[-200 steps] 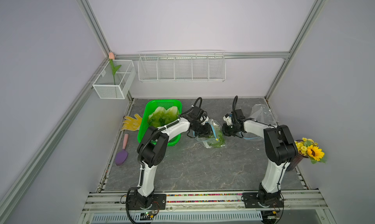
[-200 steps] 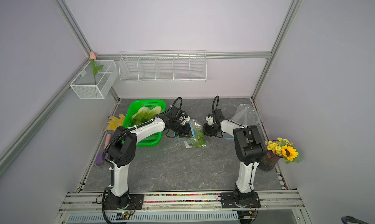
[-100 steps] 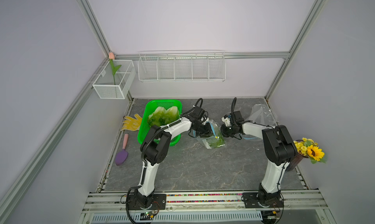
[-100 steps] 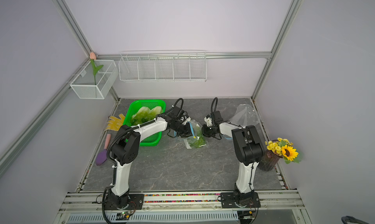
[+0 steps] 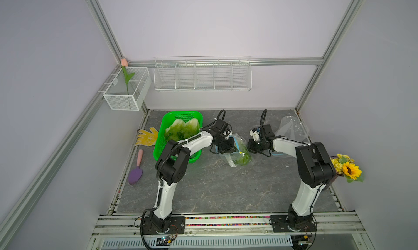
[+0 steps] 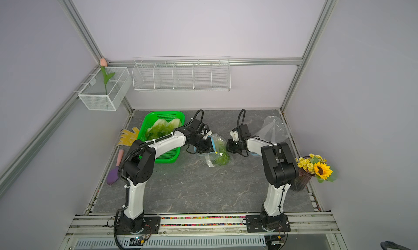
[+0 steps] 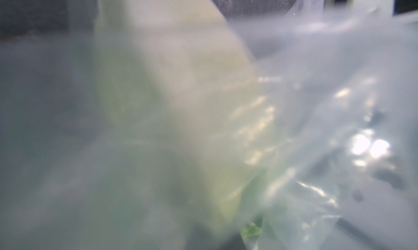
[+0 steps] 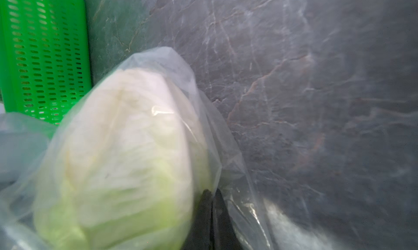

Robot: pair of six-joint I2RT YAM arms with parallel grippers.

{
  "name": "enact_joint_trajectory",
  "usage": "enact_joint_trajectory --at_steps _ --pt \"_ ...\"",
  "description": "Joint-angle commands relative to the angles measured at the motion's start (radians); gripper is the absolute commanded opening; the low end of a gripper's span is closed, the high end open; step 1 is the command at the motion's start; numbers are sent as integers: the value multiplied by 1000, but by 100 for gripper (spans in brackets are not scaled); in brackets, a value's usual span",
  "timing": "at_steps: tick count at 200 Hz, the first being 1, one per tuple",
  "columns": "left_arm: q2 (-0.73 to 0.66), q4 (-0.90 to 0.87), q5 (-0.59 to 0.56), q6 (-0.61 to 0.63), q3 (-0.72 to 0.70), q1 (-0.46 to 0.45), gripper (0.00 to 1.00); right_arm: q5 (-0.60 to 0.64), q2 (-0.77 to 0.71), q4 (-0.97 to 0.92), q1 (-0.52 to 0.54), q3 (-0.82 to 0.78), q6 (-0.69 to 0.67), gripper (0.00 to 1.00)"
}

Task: Open the zip-top bag and take out the chinese cabbages
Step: Pick up the Chinese cabbage from the zipper food storage bag.

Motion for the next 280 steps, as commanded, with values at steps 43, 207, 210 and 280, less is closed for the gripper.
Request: enact_joint_trajectory --at_steps 43,207,210,280 --pt "-209 -59 -57 62 -59 55 0 191 -52 -45 -96 -13 29 7" --pt "-364 178 187 38 -169 162 0 62 -125 171 -141 -86 33 42" --pt "-365 196 195 49 -177 162 0 55 -131 179 -138 -87 34 46" --pt "-402 464 236 228 -232 173 0 14 -378 337 -150 -238 322 97"
